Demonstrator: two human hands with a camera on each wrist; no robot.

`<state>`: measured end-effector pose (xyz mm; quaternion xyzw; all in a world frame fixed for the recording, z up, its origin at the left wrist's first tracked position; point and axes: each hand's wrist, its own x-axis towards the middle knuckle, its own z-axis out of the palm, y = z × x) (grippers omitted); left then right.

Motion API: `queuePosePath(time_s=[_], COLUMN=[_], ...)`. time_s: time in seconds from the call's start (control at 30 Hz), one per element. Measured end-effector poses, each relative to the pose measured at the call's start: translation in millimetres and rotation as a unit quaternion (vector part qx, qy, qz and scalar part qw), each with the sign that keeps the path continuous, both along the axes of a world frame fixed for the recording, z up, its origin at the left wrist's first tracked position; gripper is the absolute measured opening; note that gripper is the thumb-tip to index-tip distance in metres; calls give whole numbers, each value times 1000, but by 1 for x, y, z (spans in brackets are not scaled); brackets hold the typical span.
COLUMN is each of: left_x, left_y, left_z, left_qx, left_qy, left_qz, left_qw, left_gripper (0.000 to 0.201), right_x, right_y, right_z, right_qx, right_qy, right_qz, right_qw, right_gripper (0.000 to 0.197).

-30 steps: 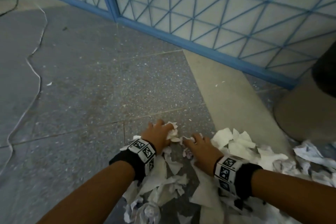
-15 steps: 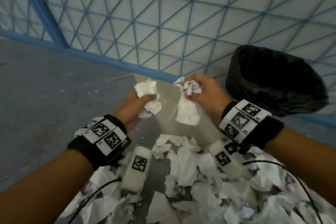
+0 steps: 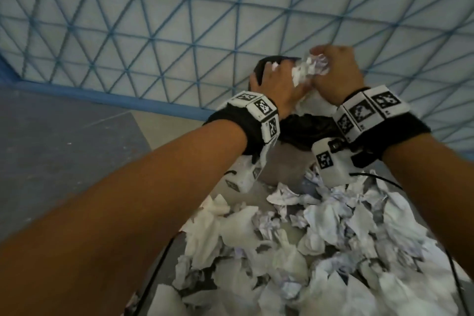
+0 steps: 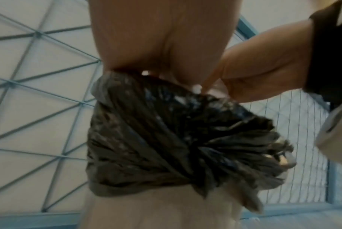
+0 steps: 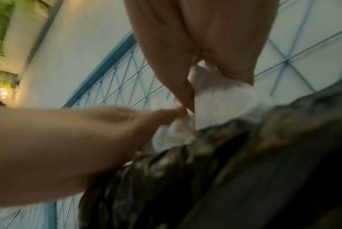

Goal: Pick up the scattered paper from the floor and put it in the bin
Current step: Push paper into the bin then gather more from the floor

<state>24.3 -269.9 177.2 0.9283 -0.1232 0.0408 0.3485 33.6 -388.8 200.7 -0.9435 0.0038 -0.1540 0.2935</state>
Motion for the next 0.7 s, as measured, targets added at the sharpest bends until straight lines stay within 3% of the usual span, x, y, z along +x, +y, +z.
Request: queuePosePath(time_s=[0.03, 0.07, 0.17, 0.23, 0.3, 0.4, 0.47, 0.53, 0.63, 0.7], left_x=[4, 6, 6, -2, -18, -54, -82, -117, -180, -213], left_y=[1, 4, 16, 32, 57, 120, 174, 231, 298, 324], left_z=[-6, -7, 6, 15, 15, -14, -53, -97, -143, -156], left_qx=[112, 168, 141, 67, -27, -51, 31, 148, 218, 221], left_qy=[29, 47, 39, -5, -44, -42, 29, 152, 309, 364], left_qz=[-17, -39, -66, -46, -21, -1, 39, 97, 180, 221], left_qw=[993, 984, 987, 997, 998, 998, 998, 972, 908, 877], left_gripper=[61, 63, 63, 61, 60, 54, 46, 46, 60, 75], right_x=[1, 2, 5, 2, -13, -55, -72, -82, -95, -99], right_y=[-3, -5, 0, 11, 30, 79, 117, 149, 178, 189], right_z=[-3, -5, -2, 2, 5, -11, -48, -94, -152, -180], right_qx=[-6, 9, 144, 160, 87, 50, 0, -62, -138, -187], right_qy=[48, 96, 151, 112, 16, -97, -26, 125, 310, 362], right_qz=[6, 9, 22, 18, 19, 151, 273, 343, 347, 351], right_qw=[999, 995, 978, 981, 996, 982, 962, 929, 874, 843], right_gripper=[54, 56, 65, 60, 49, 41, 37, 34, 51, 66])
